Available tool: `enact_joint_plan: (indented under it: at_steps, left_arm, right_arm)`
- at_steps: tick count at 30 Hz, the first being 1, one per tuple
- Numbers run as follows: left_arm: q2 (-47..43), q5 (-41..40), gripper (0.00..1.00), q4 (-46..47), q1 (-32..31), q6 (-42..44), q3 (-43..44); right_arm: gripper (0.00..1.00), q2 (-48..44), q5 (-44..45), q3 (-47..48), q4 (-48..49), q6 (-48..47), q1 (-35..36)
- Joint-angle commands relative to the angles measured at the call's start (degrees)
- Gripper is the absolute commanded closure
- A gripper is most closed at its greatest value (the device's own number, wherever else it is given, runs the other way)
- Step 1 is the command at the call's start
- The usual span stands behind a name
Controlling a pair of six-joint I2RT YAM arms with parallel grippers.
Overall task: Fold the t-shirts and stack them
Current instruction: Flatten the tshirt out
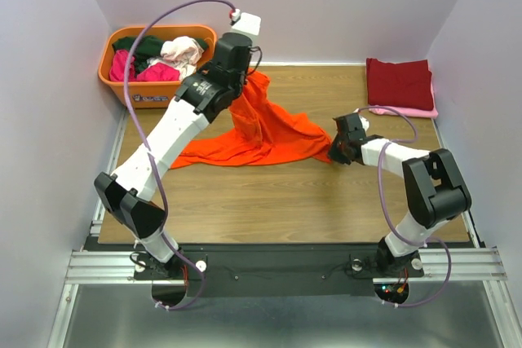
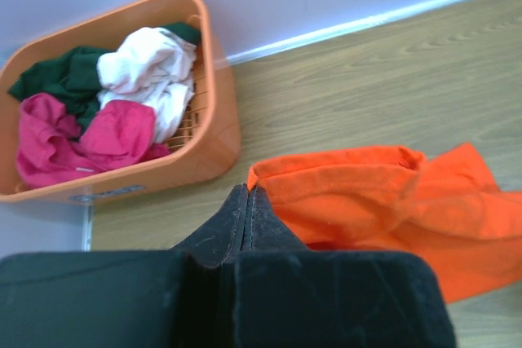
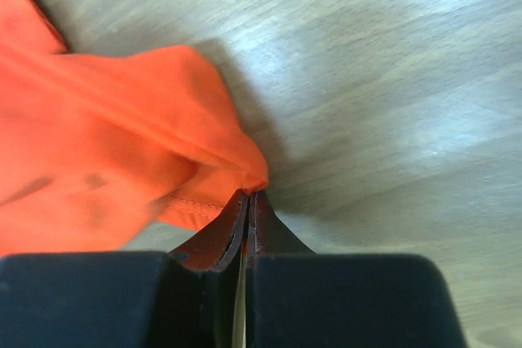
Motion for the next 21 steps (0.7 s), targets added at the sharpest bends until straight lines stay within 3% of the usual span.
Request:
enact_joint_plan:
  at_steps: [1, 8, 13, 21]
  left_arm:
    - [-5.49, -2.06, 1.00, 3.22, 3.58, -0.13, 0.64]
    - [-11.72, -2.85, 1.00, 6.21, 6.40, 0.13, 4.94]
    - [-18.48, -4.00, 1.00, 13.13, 6.40, 2.76, 8.20]
    - [-30.44, 1.36, 1.00, 19.22, 6.40, 2.33, 7.59]
  right_arm:
    - [0.99, -4.15, 6.73, 3.72, -7.70, -7.27, -0.07]
    - [0.99, -13.30, 19.04, 22.53, -15.00, -25.02, -0.07]
    - [0.99, -17.17, 24.74, 43.95, -16.76, -35.92, -0.07]
    - [0.99, -25.68, 23.88, 56.73, -16.76, -41.12, -0.16]
